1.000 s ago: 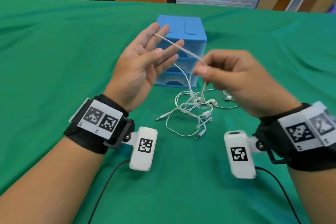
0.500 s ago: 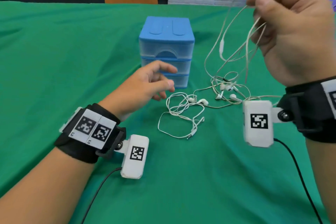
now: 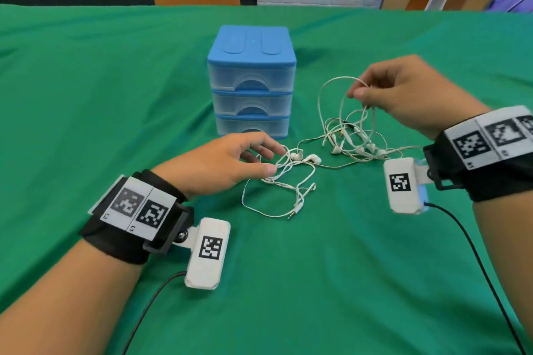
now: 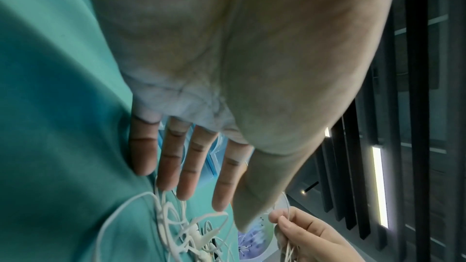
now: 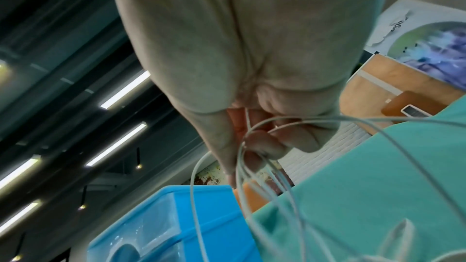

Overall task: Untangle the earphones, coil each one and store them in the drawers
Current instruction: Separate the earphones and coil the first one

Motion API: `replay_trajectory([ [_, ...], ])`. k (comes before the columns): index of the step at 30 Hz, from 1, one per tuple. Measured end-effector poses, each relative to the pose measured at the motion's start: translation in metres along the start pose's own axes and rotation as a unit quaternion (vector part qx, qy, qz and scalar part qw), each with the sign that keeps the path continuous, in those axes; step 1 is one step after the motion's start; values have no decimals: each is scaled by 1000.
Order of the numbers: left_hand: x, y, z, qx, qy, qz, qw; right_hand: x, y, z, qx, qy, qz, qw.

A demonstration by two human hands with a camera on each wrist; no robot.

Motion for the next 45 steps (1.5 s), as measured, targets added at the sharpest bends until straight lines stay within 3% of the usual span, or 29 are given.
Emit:
replay_trajectory([
  [4,-1,-1,2,-6,0,-2,1000,5,0,-5,11,35,18,999],
  [8,-1,-1,2,-9,-6,-2,1000,2,3,0,27,138,44,989],
  [17,-2,0,4,-11,-24,-4,1000,-23,15,16,68,245,11,967],
  [22,-2,-1,7,-26,-51,16,998,-15,28,59,-69,144,19,987],
  [26,-3,-2,7,-29,-79,19,996,34,34,80,-142,-13,118,983],
  [32,-4,-4,12,-33,-97,17,995,89,21,49,-93,53,194,975],
  [39,-5,-7,16,-29,-94,-1,995,92,15,28,-65,72,239,966],
  [42,-9,-7,12,-9,-89,-48,995,90,13,17,-62,-32,206,976],
  [45,-18,-8,9,14,-58,-119,991,86,15,6,-42,-263,126,956],
])
Point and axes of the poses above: each hand's wrist, its own y-axis away from the middle knuckle, its own x-axis out of the palm, z = x × y, the point moved 6 cm from there along -y, towards the middle knuckle, and after that the axes turned 1 degree about z, right-handed, at the moved point
